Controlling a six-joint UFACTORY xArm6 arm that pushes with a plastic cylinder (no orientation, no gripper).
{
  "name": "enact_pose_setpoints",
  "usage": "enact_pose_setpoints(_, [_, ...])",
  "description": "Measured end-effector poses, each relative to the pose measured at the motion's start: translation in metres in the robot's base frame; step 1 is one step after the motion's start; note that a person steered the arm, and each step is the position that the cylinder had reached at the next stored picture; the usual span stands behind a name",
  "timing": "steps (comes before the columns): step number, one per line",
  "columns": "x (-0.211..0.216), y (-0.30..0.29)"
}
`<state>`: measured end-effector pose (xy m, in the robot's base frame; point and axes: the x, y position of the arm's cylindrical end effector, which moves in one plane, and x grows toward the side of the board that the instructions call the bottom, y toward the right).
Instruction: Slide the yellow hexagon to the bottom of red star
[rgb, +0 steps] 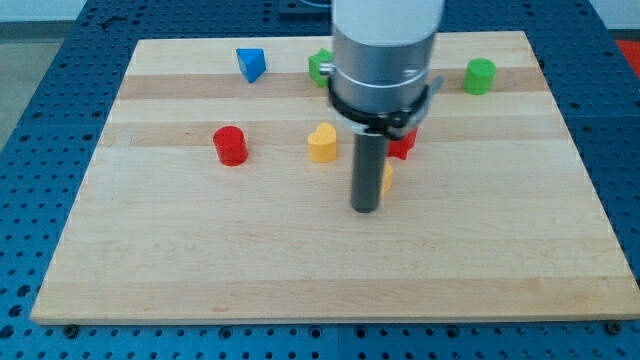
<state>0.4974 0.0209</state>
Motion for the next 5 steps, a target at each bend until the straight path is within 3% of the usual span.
enact_pose_setpoints(1, [-0.035, -0.026])
enact_pose_setpoints(2, [-0.038, 0.003])
enact_pose_setpoints(4, [0.015, 0.028])
enact_pose_setpoints(5, [0.017, 0.086])
